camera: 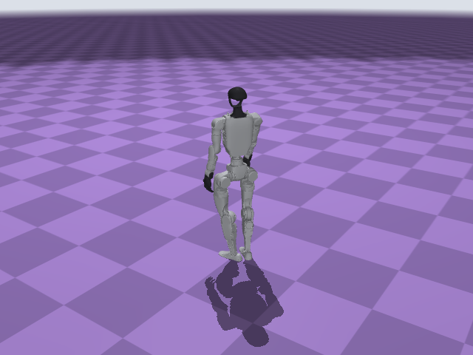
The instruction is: In place motions
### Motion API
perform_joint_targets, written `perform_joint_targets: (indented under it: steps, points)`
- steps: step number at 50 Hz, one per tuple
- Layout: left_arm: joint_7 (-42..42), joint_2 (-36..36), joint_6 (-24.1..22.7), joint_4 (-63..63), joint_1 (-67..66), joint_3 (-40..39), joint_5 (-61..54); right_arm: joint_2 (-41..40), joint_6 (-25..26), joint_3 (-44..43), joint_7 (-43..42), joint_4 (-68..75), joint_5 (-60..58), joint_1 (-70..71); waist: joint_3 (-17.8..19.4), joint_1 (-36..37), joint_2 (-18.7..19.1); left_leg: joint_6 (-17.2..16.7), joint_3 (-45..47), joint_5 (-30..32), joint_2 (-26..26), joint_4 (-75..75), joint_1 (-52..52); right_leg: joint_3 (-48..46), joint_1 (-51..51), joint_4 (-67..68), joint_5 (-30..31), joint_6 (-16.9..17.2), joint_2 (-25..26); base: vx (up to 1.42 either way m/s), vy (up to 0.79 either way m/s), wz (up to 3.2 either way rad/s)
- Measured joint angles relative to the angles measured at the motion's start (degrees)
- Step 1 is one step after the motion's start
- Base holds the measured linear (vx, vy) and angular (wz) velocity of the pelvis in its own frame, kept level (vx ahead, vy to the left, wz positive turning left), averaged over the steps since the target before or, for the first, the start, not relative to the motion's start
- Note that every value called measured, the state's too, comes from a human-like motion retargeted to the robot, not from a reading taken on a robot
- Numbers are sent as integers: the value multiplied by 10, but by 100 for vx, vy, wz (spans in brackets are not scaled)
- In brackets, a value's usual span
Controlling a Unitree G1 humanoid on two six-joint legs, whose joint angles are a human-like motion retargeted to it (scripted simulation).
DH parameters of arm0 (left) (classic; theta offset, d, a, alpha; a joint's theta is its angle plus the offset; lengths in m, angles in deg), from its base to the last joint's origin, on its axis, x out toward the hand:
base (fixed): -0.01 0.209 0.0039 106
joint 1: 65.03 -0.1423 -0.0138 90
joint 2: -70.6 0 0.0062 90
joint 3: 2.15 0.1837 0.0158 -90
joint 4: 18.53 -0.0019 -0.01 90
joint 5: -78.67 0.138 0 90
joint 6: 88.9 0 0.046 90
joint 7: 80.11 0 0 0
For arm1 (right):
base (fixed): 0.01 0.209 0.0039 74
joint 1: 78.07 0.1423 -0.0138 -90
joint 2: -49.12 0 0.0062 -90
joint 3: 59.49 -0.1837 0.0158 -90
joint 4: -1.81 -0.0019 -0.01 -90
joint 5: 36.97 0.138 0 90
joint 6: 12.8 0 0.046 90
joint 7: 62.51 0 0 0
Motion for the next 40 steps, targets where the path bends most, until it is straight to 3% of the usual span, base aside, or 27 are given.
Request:
perform_joint_targets:
  steps: [3, 5, 7, 8, 10, 13, 17, 22, 28, 35, 37, 38, 40]
  points:
    - [-3, 21, -3, -17, -58, -34, 7, -35, -8, 2, 24, -90, 39, 38, 7, -9, -20, 18, -4, 45, 6, 80, -28, 17, 0, 14, -8, 6, -7, -15, 1, 24]
    - [1, 30, -5, -43, -84, -51, 3, -56, -7, 6, 27, -147, 73, 69, 14, -13, -48, 30, 8, 138, 35, 229, -97, 16, 2, 23, -13, 16, -39, -30, 9, 24]
    - [15, 37, 0, -74, -95, -67, 8, -62, -11, -9, 21, -204, 111, 109, 50, 11, -67, 96, 26, 195, 98, 430, -192, 16, 15, 26, -25, 16, -49, -41, 5, -1]
    - [18, 40, 3, -85, -101, -74, 6, -60, -12, -17, 24, -230, 131, 133, 76, 29, -76, 118, 1, 173, 104, 531, -246, 20, 28, 24, -26, 8, -46, -31, -6, -24]
    - [10, 42, 11, -110, -116, -89, 7, -58, -6, -37, 32, -274, 154, 173, 117, 59, -93, 153, 13, 96, 188, 726, -322, 18, 51, 22, -30, -15, -31, -18, -16, -46]
    - [-1, 30, 25, -173, -126, -131, 29, -66, -1, -85, 8, -325, 166, 211, 150, 158, -117, 152, 6, 38, 231, 895, -465, 86, 40, 43, -32, -27, -25, -17, -5, -141]
    - [-17, 20, 53, -209, -172, -157, 40, -58, -39, -77, -25, -366, 219, 233, 156, 236, -152, 141, 43, 8, 224, 966, -587, 112, 3, 72, -34, -47, -57, -5, 7, -105]
    - [-17, 12, 88, -209, -189, -178, 51, -56, -49, -63, -19, -382, 182, 237, 144, 227, -154, 142, 59, 13, 206, 935, -577, 109, -7, 86, -40, -46, -66, -1, 9, 5]
    - [-38, 30, 60, -194, -139, -149, 38, -58, -67, -55, -29, -357, 171, 188, 91, 176, -109, 102, 6, 43, 159, 794, -439, 69, 7, 50, -42, -22, -45, 0, 12, 59]
    - [-34, 31, 44, -136, -85, -108, 14, -81, -54, -34, 5, -291, 181, 87, 21, 88, -72, 48, -48, 97, 29, 343, -171, 19, 9, 21, -45, 3, -33, 6, 0, 42]
    - [-32, 34, 39, -129, -68, -93, 11, -81, -50, -34, 8, -275, 178, 59, 10, 70, -50, 15, -39, 72, 16, 192, -95, 5, 8, 17, -46, 3, -9, 5, -8, 37]
    - [-33, 38, 37, -128, -54, -80, 10, -79, -46, -38, 9, -266, 175, 43, 5, 55, -36, 6, -28, 26, 11, 123, -58, -5, 7, 14, -46, 3, 5, 3, -9, 54]
    - [-34, 43, 39, -134, -28, -56, 12, -74, -33, -49, 10, -245, 171, 12, -2, 41, -20, 18, 9, -12, 1, 32, -16, -10, 9, 8, -44, 5, 18, 7, -9, 45]
